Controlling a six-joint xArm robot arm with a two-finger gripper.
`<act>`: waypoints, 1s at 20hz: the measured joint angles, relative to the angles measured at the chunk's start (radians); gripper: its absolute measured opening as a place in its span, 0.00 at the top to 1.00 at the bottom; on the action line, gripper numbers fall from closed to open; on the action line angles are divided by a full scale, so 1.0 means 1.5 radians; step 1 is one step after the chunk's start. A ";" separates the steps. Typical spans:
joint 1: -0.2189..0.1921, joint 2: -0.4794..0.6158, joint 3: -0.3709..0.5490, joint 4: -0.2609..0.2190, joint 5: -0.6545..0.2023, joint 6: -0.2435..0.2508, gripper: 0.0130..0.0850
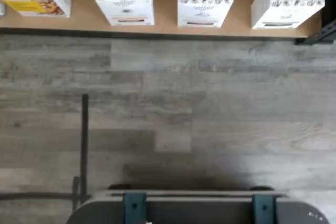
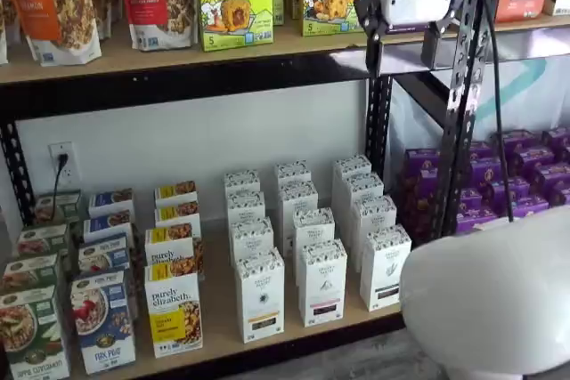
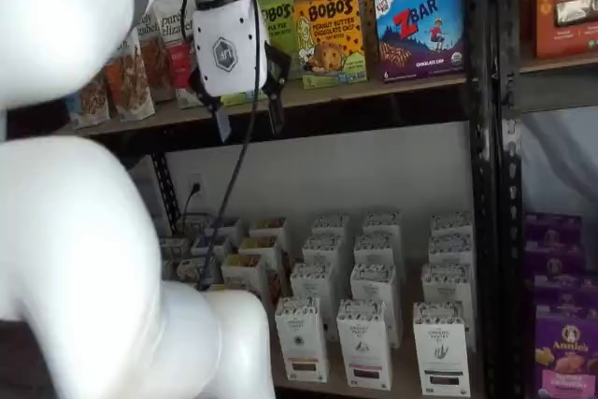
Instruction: Pick up the white box with a yellow strip in the middle, on the bottom shelf, the fourth box from the left
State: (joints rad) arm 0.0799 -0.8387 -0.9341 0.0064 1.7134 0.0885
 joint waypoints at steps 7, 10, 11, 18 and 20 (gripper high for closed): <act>0.029 0.017 0.099 -0.005 -0.130 0.030 0.00; 0.051 0.026 0.129 -0.021 -0.177 0.054 0.00; 0.057 0.026 0.147 -0.019 -0.208 0.060 0.00; 0.106 0.062 0.220 -0.013 -0.364 0.109 0.00; 0.120 0.086 0.230 -0.007 -0.393 0.121 0.00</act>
State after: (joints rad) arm 0.2603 -0.7090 -0.5895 -0.0034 1.1232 0.2702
